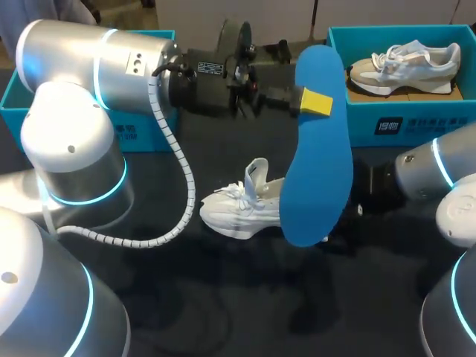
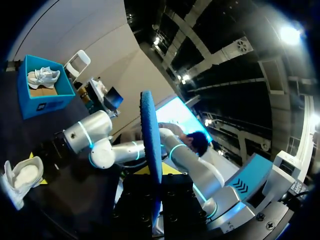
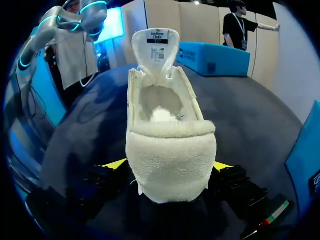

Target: Take the shoe out of the shoebox, open the shoe tongue, remove and reinsert the insole, then place the shoe into the shoebox

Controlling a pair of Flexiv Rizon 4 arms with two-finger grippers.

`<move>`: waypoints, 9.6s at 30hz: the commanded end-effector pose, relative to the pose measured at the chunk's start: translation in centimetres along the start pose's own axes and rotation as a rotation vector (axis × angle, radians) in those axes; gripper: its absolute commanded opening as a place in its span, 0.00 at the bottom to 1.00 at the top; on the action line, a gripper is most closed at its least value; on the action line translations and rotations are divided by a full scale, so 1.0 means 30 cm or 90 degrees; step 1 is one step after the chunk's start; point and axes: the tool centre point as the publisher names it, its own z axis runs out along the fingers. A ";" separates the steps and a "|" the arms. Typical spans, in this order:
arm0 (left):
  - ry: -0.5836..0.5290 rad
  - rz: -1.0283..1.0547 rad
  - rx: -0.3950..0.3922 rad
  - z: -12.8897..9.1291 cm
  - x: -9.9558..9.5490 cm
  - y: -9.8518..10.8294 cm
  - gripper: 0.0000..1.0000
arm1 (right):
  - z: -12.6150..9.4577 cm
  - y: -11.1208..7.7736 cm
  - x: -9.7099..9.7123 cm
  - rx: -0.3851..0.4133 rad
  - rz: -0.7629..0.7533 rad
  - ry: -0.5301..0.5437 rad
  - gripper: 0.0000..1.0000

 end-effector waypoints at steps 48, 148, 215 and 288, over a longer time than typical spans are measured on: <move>0.000 0.000 0.002 0.001 -0.002 0.006 0.00 | -0.180 0.196 0.026 0.264 -0.078 -0.025 1.00; 0.000 0.000 0.002 0.001 -0.002 0.006 0.00 | 0.063 0.186 -0.049 0.390 0.092 0.074 0.00; 0.000 0.000 0.002 0.001 -0.002 0.006 0.00 | 0.056 0.145 0.049 0.211 0.668 -0.327 0.00; 0.000 0.000 0.002 0.001 -0.002 0.006 0.00 | -0.343 0.482 0.173 -0.124 0.779 0.049 1.00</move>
